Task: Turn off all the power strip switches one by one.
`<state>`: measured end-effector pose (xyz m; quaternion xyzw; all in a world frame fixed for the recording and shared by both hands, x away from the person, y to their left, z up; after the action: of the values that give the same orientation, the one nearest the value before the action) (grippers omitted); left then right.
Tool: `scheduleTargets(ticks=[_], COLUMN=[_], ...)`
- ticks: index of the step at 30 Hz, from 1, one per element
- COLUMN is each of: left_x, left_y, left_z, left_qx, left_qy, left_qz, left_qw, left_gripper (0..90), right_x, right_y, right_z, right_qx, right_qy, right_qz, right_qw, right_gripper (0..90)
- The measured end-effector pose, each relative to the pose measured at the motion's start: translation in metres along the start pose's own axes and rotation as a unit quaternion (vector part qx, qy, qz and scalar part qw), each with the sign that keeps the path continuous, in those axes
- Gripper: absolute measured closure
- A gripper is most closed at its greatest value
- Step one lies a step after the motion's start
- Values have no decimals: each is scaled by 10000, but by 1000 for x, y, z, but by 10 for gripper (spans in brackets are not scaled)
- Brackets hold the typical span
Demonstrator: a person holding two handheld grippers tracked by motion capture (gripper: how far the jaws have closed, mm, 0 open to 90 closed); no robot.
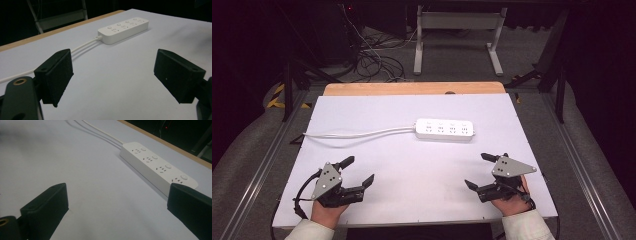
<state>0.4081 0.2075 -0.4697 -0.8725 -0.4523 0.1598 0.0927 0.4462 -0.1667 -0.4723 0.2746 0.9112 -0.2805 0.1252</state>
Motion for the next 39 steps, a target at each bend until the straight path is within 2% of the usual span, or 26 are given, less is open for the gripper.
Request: scheduleTargets(ticks=[2,9,18,25,26,27,30,39], left_x=[1,1,1,1,1,1,1,2], left_y=[-1,-3,-4,-3,-4,-3,-4,-4], left_z=[0,-1,-2,-1,-1,-1,-1,-1], left_qx=[10,-78,-95,-75,-71,-76,-70,-85], left_qy=[-29,229,92,183,204,184,194,175], left_qz=[-4,-156,-122,-202,-211,-209,-210,-219], left_qw=[10000,9996,9998,9996,9995,9996,9996,9996], left_gripper=[159,160,150,152,152,152,152,152], right_x=[0,0,0,-2,-5,-5,-10,-26], right_y=[0,0,0,2,3,3,5,12], right_z=[-1,-2,-6,-9,-11,-11,-20,-33], right_qx=[11,34,64,173,265,265,332,459], right_qy=[-20,-68,-83,-112,-82,-82,-69,95], right_qz=[14,31,12,-20,1,1,16,-71], right_qw=[10000,10000,9999,9998,9996,9996,9994,9989], right_gripper=[47,61,77,114,151,151,236,287])
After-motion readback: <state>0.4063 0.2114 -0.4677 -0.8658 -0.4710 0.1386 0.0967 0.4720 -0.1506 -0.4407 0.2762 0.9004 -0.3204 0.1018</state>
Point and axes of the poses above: each handheld gripper's, and its own axes: y roughly forward along the jaws, z roughly out of its underside, x roughly to its left, the point moved 7 cm from there along y, roughly forward along the jaws, and after that the axes turned 15 degrees about -y, right-handed, at the moved point
